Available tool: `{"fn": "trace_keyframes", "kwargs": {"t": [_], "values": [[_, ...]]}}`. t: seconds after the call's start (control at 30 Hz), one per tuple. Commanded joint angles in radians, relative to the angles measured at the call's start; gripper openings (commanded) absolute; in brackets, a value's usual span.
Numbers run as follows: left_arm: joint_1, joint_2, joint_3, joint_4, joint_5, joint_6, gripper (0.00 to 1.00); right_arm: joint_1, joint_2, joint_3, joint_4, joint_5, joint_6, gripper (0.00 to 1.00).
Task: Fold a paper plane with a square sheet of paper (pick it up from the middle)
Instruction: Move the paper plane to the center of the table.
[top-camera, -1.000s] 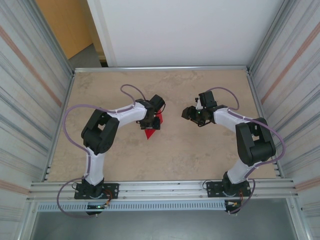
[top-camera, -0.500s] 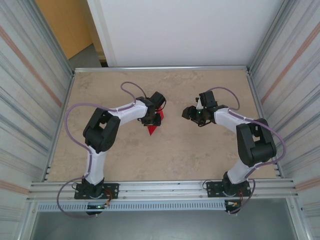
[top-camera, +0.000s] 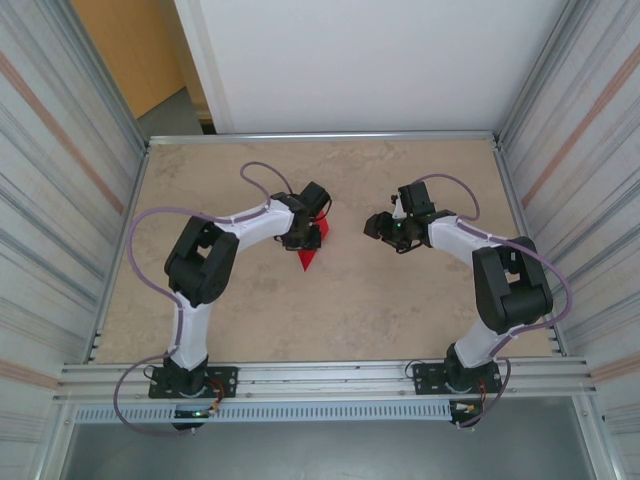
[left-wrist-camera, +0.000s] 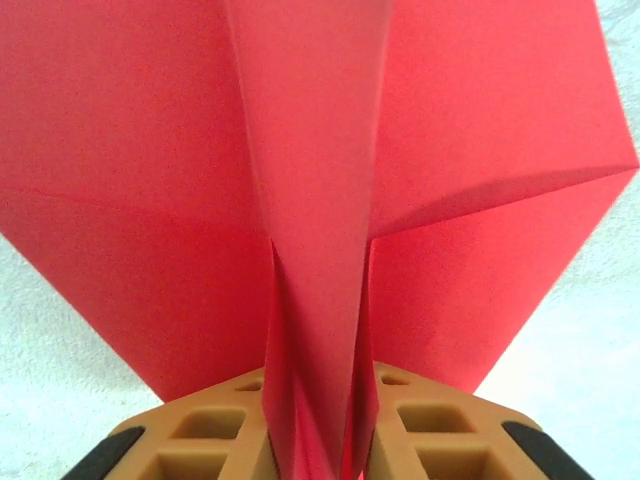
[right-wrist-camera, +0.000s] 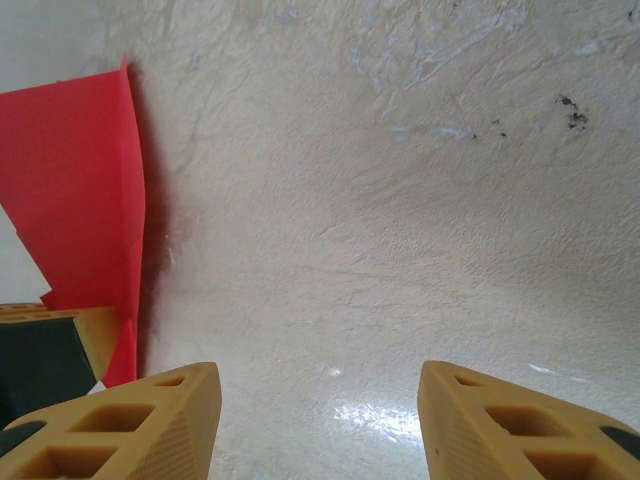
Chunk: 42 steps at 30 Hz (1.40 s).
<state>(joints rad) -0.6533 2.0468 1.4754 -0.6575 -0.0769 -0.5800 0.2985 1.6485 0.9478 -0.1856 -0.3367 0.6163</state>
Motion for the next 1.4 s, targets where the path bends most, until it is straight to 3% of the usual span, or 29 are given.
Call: {"fn": "trace_keyframes", "kwargs": {"t": [0.0, 0.17, 0.5, 1.37], "values": [[0.009, 0.03, 0.013, -0.024, -0.028, -0.002, 0.25, -0.008, -0.021, -0.009, -0.013, -0.004, -0.012, 0.54], [0.009, 0.063, 0.017, -0.025, -0.03, -0.004, 0.26, -0.008, -0.02, -0.009, -0.012, -0.004, -0.012, 0.54], [0.009, 0.108, 0.016, -0.021, -0.045, -0.009, 0.4, -0.009, -0.017, -0.007, -0.013, -0.001, -0.012, 0.54], [0.082, 0.236, 0.284, -0.053, -0.004, 0.03, 0.44, -0.014, -0.035, -0.006, -0.02, 0.015, -0.016, 0.56]]}}
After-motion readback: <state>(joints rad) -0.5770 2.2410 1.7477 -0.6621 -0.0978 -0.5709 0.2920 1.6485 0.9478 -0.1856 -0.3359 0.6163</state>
